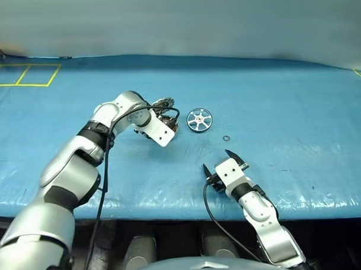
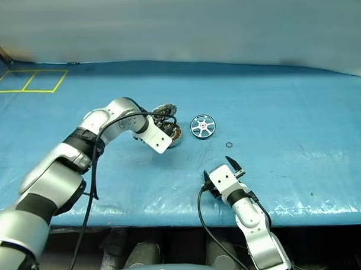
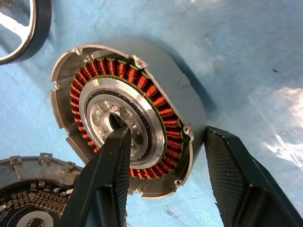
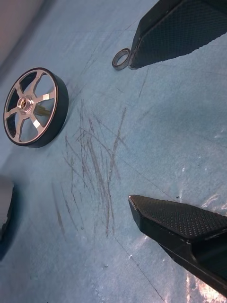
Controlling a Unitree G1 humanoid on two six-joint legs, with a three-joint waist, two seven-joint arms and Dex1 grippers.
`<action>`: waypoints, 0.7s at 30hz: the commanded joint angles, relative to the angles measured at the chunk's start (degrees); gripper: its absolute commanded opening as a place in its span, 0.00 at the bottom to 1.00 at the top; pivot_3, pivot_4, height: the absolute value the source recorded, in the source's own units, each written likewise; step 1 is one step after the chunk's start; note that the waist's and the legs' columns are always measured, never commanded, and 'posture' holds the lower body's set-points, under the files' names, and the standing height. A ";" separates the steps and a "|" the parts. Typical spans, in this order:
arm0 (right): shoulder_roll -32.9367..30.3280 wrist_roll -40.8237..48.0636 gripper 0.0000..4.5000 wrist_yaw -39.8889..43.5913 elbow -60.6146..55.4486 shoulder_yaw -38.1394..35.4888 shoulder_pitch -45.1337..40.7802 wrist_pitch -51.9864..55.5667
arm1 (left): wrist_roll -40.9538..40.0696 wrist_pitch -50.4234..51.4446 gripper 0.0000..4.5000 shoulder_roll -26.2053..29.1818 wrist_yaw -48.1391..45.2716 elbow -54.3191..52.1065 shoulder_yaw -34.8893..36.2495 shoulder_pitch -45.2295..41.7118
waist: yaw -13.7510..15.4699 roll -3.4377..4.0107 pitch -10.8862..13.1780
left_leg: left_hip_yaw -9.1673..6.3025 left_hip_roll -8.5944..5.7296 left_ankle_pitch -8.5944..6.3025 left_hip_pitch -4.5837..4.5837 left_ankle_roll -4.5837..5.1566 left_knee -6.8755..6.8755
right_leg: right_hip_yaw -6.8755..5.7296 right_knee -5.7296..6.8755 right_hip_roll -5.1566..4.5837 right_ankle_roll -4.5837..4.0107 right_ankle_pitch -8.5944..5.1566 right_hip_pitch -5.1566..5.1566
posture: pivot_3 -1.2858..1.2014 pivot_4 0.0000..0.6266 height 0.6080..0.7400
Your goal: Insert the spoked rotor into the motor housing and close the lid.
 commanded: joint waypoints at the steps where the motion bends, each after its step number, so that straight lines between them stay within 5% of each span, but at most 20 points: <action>1: 0.74 -0.21 1.00 -1.11 1.58 -0.86 -0.38 -0.41 | -4.11 0.62 0.45 0.69 -3.65 -12.94 0.00 7.65 | 0.20 0.05 -0.05 | 0.01 0.01 0.00 0.03 0.01 -0.01 | 0.01 0.00 -0.01 0.00 0.00 0.02 | 0.52 0.24 1.00; 9: 1.42 -0.36 1.00 -2.03 1.34 -1.39 1.03 -0.65 | -8.85 0.88 0.45 4.94 -11.41 -29.84 -0.55 17.19 | 0.87 0.06 -0.10 | -0.02 0.00 0.00 0.33 0.02 0.01 | -0.02 -0.01 0.00 -0.05 -0.02 0.36 | 0.52 0.24 1.00; 21: 2.81 -0.78 1.00 -2.91 1.84 -0.67 0.23 -0.64 | -3.91 -4.10 0.45 9.02 -11.08 -28.86 -2.27 18.00 | 0.20 0.06 -0.11 | 0.03 0.11 0.00 0.70 0.03 -0.18 | 0.03 0.00 0.11 -0.08 -0.20 0.59 | 0.52 0.24 1.00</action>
